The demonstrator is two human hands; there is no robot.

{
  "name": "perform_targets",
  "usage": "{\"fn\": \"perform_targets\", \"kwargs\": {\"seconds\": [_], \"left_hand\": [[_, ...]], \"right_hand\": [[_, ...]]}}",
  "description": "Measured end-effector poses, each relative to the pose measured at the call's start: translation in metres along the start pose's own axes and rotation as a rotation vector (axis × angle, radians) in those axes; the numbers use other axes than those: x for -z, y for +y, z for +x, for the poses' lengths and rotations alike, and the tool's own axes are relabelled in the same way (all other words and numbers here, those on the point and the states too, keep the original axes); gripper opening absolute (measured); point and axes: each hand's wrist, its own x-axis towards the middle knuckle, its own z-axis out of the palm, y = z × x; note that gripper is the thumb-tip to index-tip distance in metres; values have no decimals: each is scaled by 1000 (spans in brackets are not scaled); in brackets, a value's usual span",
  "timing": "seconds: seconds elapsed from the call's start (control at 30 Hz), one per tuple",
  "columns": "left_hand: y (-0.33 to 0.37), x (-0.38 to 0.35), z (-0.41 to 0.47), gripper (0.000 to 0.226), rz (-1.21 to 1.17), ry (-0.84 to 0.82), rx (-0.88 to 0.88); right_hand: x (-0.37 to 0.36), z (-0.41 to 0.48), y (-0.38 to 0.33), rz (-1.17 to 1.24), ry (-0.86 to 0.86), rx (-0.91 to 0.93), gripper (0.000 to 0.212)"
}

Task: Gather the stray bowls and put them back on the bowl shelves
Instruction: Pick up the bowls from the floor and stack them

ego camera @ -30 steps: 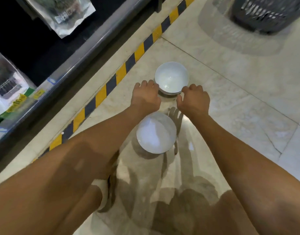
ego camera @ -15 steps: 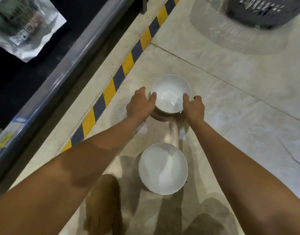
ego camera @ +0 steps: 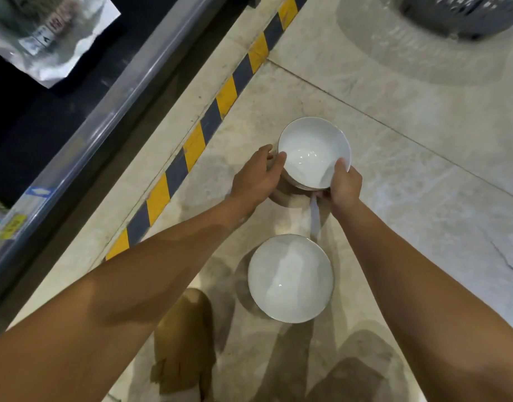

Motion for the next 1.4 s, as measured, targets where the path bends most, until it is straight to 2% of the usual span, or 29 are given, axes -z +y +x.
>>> {"fn": "perform_targets", "kwargs": {"seconds": [0.13, 0.27, 0.4, 0.53, 0.63, 0.73, 0.9, 1.1, 1.4], "left_hand": [[9, 2, -31, 50, -43, -6, 2], [19, 1, -73, 42, -168, 10, 25], [31, -4, -121, 38, -257, 55, 61], [32, -5, -166, 43, -302, 99, 36], [30, -8, -195, 42, -337, 142, 11], [26, -11, -218, 33, -405, 189, 65], [15, -11, -252, 38, -394, 235, 85], [10, -4, -271, 29, -443, 223, 104], [-24, -6, -256, 34, -494, 178, 171]], "right_hand": [[28, -25, -11, 27, -10, -21, 20], [63, -62, -19, 19, -49, -10, 34], [95, -100, -20, 7, -138, 39, 22], [115, -129, -16, -53, -189, 33, 36], [126, -148, -12, -94, -239, 56, 38], [133, -164, -6, -119, -299, 66, 33], [141, -183, 5, -215, -371, 121, 20], [141, -201, 13, -257, -375, 126, 23], [120, -191, 41, -281, -353, 128, 27]]}}
